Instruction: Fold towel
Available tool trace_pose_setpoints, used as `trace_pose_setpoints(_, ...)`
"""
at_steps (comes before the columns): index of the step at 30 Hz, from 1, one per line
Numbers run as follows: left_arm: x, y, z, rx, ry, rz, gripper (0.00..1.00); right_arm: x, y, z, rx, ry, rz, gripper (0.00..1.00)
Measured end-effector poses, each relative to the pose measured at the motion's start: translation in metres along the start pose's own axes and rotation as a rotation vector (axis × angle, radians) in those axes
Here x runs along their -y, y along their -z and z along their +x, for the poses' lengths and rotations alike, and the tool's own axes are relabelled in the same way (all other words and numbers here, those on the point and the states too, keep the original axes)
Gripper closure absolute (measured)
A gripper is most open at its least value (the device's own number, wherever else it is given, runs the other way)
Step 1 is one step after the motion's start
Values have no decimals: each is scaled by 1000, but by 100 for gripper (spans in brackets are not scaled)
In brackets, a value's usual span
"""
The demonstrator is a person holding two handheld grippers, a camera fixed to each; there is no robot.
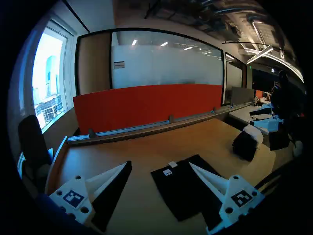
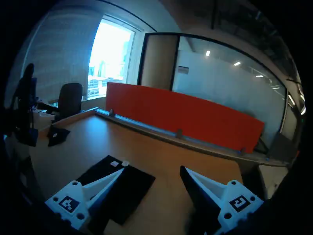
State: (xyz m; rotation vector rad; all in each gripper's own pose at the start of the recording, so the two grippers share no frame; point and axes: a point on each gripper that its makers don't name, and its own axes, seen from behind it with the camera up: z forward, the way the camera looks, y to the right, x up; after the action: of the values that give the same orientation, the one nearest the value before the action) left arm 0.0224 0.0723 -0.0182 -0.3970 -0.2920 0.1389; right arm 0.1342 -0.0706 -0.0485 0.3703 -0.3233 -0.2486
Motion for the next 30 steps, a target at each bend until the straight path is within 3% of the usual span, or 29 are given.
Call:
trace_pose_setpoints(18, -14, -8, -48, 84, -17, -39, 2, 30, -7, -39, 85, 35, 79, 0)
trace_pose_setpoints(30, -32, -21, -91, 164, -37, -100, 2, 45, -18, -86, 168, 34, 125, 0)
